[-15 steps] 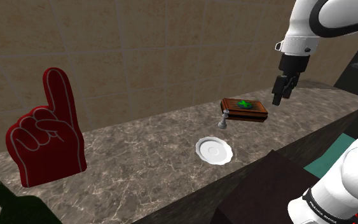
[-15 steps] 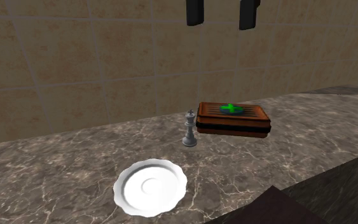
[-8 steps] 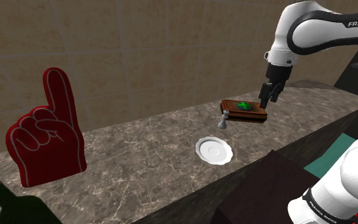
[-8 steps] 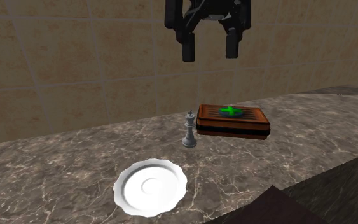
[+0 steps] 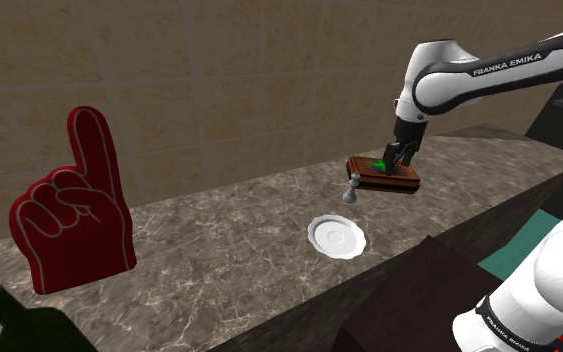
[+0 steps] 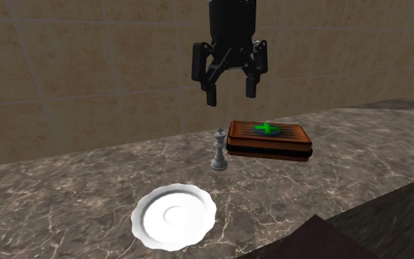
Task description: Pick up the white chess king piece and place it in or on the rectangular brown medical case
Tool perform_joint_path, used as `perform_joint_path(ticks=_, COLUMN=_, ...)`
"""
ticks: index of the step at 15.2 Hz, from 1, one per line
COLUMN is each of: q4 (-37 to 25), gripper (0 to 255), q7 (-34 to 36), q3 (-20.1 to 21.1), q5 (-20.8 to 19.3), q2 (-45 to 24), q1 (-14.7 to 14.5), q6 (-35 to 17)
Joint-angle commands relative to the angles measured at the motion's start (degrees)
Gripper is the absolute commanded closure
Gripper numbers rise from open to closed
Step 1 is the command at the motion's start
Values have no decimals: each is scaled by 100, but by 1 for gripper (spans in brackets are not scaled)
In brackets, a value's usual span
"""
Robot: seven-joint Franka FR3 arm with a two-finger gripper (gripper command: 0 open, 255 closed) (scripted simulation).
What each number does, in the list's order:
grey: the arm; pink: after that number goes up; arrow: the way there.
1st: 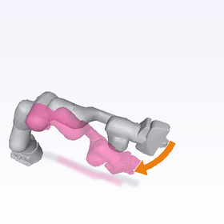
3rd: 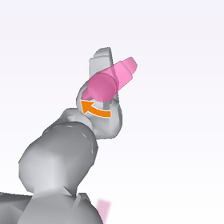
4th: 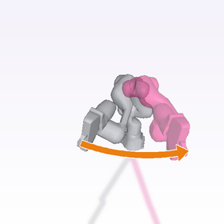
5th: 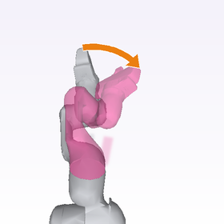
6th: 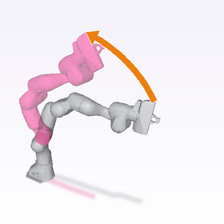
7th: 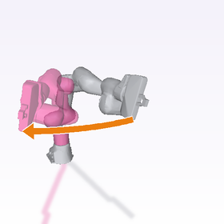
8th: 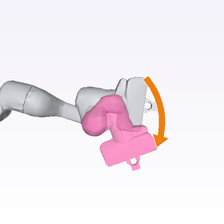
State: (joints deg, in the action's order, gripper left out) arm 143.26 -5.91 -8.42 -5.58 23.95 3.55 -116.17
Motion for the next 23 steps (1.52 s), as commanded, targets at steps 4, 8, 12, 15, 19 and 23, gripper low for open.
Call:
perform_joint_path(ticks=4, q4=-300, gripper=0, q7=-88, q3=-168, q5=-45, q2=-1050, q1=65, q6=-965)
perform_joint_path(ticks=8, q4=-673, gripper=0, q7=-183, q3=-283, q5=3, q2=-1912, q1=114, q6=-1613)
perform_joint_path(ticks=12, q4=-1165, gripper=0, q7=-308, q3=-363, q5=128, q2=-2780, q1=181, q6=-2144)
perform_joint_path(ticks=15, q4=-1610, gripper=0, q7=-413, q3=-390, q5=258, q2=-3428, q1=258, q6=-2461)
perform_joint_path(ticks=19, q4=-2206, gripper=0, q7=-529, q3=-382, q5=419, q2=-4169, q1=381, q6=-2739)
perform_joint_path(ticks=23, q4=-2215, gripper=0, q7=-572, q3=-351, q5=483, q2=-4423, q1=425, q6=-2982)
